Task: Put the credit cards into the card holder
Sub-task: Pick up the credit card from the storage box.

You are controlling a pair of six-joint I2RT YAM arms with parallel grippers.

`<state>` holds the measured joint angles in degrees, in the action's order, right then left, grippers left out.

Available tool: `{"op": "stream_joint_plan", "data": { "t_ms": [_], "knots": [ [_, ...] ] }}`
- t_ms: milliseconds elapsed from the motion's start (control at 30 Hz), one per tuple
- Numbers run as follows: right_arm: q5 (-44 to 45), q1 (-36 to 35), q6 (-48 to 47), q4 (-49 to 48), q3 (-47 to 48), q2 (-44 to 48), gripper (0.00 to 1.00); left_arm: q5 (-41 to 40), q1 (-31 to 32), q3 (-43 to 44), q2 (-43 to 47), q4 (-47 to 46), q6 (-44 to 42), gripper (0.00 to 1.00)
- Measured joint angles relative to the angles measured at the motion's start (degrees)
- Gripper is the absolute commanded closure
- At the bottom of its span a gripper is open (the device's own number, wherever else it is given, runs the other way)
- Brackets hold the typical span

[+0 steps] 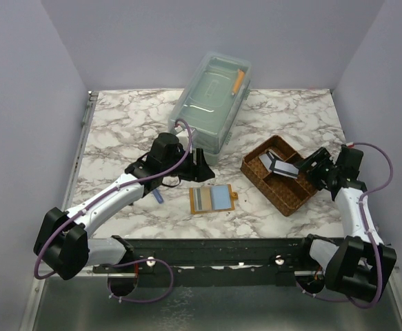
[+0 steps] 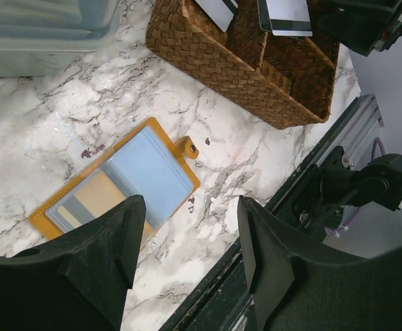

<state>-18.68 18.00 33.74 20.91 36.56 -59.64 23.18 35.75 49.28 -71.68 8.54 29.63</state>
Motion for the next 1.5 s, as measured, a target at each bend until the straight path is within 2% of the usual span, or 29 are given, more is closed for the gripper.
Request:
{"op": "stream_joint_plan", "data": {
  "t_ms": [200, 567, 1000, 1200, 1300, 1400, 1500],
  "knots": [
    [-10.4, 3.4, 1.3, -7.9, -3.9, -5.3, 0.41, 0.2, 0.0, 0.0, 0.0, -0.6, -0.4, 0.38],
    [-23.3, 3.9, 3.4, -19.5, -6.7, -12.2, 0.58, 1.9, 0.0, 0.1, -1.2, -0.9, -0.3, 0.38],
    [-31.0, 6.4, 6.4, -27.6, -9.0, -14.8, 0.98, 4.9, 0.0, 4.7, -6.3, -1.1, 1.4, 0.37],
    [-34.3, 6.4, 5.1, -26.9, -6.5, -10.7, 1.0, 7.2, 0.0, 11.0, -10.1, -1.4, 3.9, 0.37],
    [-38.9, 6.4, 5.2, -28.5, -4.7, -10.4, 1.0, 8.9, 0.0, 15.4, -14.0, -2.7, 6.4, 0.38],
    [-44.4, 6.4, 7.9, -33.4, -4.8, -10.5, 1.0, 11.5, 0.0, 19.5, -18.4, -5.4, 10.2, 0.4],
    [-49.7, 6.2, 15.1, -44.7, -6.4, -10.5, 1.0, 13.4, 0.0, 23.1, -22.7, -9.1, 12.6, 0.42]
  ]
}}
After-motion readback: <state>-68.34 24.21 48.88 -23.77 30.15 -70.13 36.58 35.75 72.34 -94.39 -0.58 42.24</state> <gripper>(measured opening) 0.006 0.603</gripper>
